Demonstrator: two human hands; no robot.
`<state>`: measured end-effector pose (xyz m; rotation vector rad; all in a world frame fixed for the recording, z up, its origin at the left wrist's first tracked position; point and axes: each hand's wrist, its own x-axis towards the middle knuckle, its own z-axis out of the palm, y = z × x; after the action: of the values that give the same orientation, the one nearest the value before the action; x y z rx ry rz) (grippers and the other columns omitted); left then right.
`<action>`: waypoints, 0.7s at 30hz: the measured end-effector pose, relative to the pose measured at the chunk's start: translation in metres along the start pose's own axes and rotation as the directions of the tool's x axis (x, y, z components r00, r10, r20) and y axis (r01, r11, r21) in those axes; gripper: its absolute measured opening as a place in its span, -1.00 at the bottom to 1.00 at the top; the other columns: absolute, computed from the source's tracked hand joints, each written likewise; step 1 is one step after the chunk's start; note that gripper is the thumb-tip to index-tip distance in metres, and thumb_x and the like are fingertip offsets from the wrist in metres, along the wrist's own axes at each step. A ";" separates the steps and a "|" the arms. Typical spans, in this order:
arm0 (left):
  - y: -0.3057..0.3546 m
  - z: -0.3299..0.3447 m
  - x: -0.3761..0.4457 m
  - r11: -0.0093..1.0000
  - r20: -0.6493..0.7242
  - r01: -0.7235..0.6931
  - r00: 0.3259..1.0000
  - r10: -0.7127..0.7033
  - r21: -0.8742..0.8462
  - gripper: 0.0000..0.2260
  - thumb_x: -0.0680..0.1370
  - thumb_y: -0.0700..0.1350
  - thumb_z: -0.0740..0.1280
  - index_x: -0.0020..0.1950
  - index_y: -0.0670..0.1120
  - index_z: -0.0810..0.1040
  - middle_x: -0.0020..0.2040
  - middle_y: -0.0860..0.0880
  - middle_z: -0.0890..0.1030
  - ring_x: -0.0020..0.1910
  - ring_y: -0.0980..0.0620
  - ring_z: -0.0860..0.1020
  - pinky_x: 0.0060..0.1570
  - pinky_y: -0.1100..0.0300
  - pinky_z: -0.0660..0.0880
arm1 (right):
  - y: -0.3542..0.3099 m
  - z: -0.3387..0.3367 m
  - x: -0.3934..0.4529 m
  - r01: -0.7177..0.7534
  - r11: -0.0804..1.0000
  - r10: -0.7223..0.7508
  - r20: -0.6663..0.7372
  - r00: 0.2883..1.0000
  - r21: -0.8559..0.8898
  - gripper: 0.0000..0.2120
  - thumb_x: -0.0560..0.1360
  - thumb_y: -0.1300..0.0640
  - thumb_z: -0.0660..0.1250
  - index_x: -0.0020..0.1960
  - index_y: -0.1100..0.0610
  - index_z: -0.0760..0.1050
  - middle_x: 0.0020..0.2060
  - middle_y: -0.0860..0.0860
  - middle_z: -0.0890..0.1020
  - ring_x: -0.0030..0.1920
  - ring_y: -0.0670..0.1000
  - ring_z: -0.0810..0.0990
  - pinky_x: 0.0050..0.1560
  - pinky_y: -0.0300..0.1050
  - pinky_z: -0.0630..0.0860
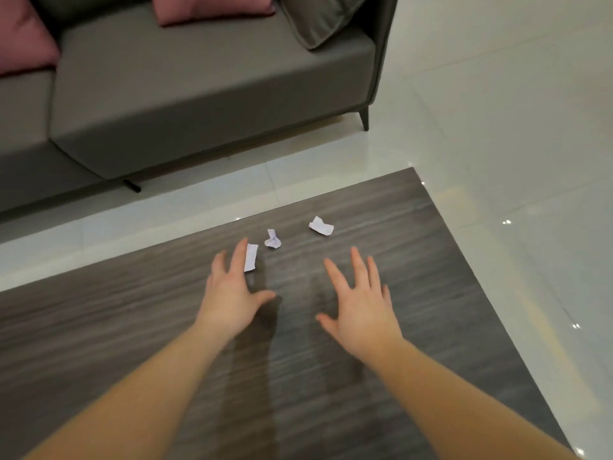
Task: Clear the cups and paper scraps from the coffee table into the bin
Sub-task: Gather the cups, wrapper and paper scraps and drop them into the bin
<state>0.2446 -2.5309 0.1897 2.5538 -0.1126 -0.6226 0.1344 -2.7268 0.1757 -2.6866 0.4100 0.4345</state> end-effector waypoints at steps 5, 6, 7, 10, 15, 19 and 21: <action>0.025 -0.003 0.056 0.985 0.110 -0.042 0.994 0.023 0.168 0.02 0.33 -0.05 0.58 0.52 0.30 -0.07 0.56 -0.06 -0.10 0.50 -0.22 0.07 0.41 -0.12 0.24 | -0.004 -0.017 0.080 0.049 0.995 -0.047 0.028 0.998 -0.085 -0.19 0.49 -0.13 0.34 0.51 -0.19 -0.15 0.56 0.01 -0.18 0.54 0.22 -0.12 0.38 0.25 0.26; 0.028 -0.004 0.063 0.970 0.166 -0.070 0.986 0.032 0.232 0.02 0.35 -0.11 0.56 0.51 0.32 -0.08 0.56 -0.05 -0.12 0.50 -0.22 0.06 0.39 -0.14 0.27 | -0.005 -0.019 0.092 0.055 0.992 -0.051 0.038 0.998 -0.110 -0.25 0.52 -0.05 0.32 0.51 -0.17 -0.11 0.56 0.01 -0.14 0.54 0.23 -0.08 0.35 0.23 0.31; 0.031 -0.004 0.069 0.948 0.225 -0.106 0.974 0.038 0.299 0.01 0.36 -0.17 0.54 0.50 0.33 -0.09 0.56 -0.04 -0.13 0.48 -0.22 0.07 0.35 -0.15 0.33 | -0.008 -0.021 0.103 0.061 0.989 -0.055 0.045 0.997 -0.138 -0.29 0.54 0.04 0.29 0.51 -0.15 -0.08 0.57 0.01 -0.11 0.53 0.23 -0.05 0.31 0.21 0.35; 0.038 -0.002 0.079 0.819 0.339 -0.253 0.938 0.076 0.515 -0.07 0.41 -0.32 0.39 0.49 0.32 -0.07 0.51 -0.08 -0.05 0.37 -0.27 0.18 0.20 -0.13 0.45 | -0.016 -0.024 0.126 0.106 0.972 -0.095 0.061 0.994 -0.211 -0.32 0.53 0.17 0.26 0.52 -0.12 0.00 0.57 0.00 -0.06 0.50 0.24 0.07 0.22 0.15 0.41; 0.038 -0.008 0.083 0.685 0.357 -0.379 0.916 0.182 0.623 -0.37 0.51 -0.31 0.27 0.48 0.13 0.17 0.27 -0.14 0.24 0.15 -0.20 0.33 -0.07 -0.05 0.48 | -0.033 -0.027 0.139 0.164 0.946 -0.145 0.089 0.985 -0.278 -0.59 0.50 0.27 0.24 0.31 0.05 0.39 0.32 0.09 0.35 0.28 0.17 0.32 -0.13 0.02 0.43; 0.034 -0.016 0.082 0.677 0.334 -0.405 0.911 0.242 0.614 -0.70 0.56 -0.29 0.20 0.27 -0.09 0.45 0.11 -0.15 0.36 0.02 -0.21 0.46 -0.01 -0.08 0.50 | -0.037 -0.031 0.136 0.167 0.949 -0.160 0.047 0.986 -0.268 -0.74 0.49 0.35 0.23 0.13 0.14 0.48 0.02 0.11 0.42 -0.01 0.13 0.40 -0.23 -0.03 0.33; 0.030 -0.016 0.079 0.667 0.315 -0.407 0.912 0.263 0.624 -0.79 0.57 -0.29 0.19 0.15 -0.15 0.52 0.08 -0.15 0.40 -0.01 -0.22 0.49 -0.03 -0.09 0.51 | -0.036 -0.032 0.135 0.195 0.941 -0.192 0.038 0.981 -0.278 -0.79 0.49 0.37 0.23 0.07 0.17 0.49 -0.13 0.09 0.37 -0.15 0.10 0.32 -0.25 -0.04 0.31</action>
<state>0.3229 -2.5649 0.1842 3.0157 -1.0543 -0.7905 0.2767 -2.7380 0.1682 -2.9603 0.0814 0.4787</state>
